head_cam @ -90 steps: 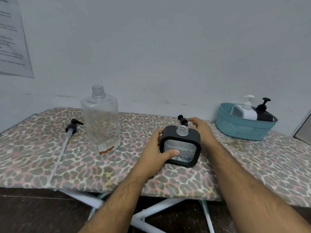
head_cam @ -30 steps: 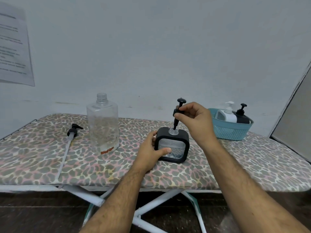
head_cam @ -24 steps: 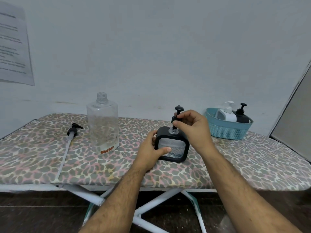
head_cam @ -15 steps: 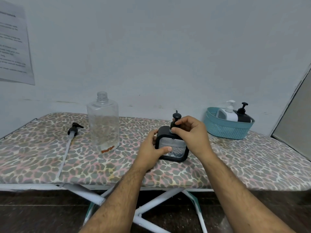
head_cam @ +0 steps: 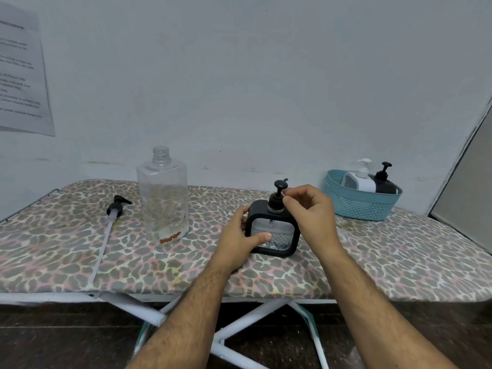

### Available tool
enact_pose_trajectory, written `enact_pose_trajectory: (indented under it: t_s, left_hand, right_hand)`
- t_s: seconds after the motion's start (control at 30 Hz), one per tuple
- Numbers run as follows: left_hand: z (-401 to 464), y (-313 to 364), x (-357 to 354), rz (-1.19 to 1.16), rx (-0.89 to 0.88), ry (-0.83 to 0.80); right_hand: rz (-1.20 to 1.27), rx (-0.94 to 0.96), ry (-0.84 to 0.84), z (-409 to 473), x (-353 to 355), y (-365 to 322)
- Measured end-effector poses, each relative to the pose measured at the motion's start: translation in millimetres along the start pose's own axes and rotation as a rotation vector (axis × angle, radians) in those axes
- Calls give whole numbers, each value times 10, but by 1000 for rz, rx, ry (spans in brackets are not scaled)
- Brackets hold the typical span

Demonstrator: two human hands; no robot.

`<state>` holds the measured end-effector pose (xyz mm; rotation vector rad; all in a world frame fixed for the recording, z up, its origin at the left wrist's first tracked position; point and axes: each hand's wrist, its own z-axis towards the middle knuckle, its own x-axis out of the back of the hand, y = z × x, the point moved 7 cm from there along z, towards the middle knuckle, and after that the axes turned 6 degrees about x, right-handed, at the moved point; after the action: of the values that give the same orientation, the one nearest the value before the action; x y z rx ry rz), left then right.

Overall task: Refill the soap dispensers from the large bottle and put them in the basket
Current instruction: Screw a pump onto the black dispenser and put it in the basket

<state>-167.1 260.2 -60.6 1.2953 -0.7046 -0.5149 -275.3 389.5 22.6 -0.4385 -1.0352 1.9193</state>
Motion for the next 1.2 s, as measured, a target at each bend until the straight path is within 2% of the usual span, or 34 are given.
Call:
enact_pose_trajectory:
  t_s: [0.07,0.2,0.53,0.73,0.93,1.07,1.2]
  left_hand:
    - [-5,8,-3,-3,0,-1]
    - [-18,15,0,-10,-1,-6]
    - [-3,-3,13,-7,2,0]
    - [5,-5,11,6,-8,1]
    - [5,-12,9,8,3,-3]
    - [10,-15,8,11,-6,-2]
    - [4,-10,11,21,-7,-1]
  right_hand:
    - [27,-50,-5,17,16,45]
    - [23,-155,-122,45,-94,116]
    - [-64,-149,-118,68,-79,157]
    - [1,-146,-137,65,-101,129]
    - [-80,-127,-150,70,-106,110]
    - [-11,-124,-171,77,-115,116]
    - [-79,-95,-147,83,-88,101]
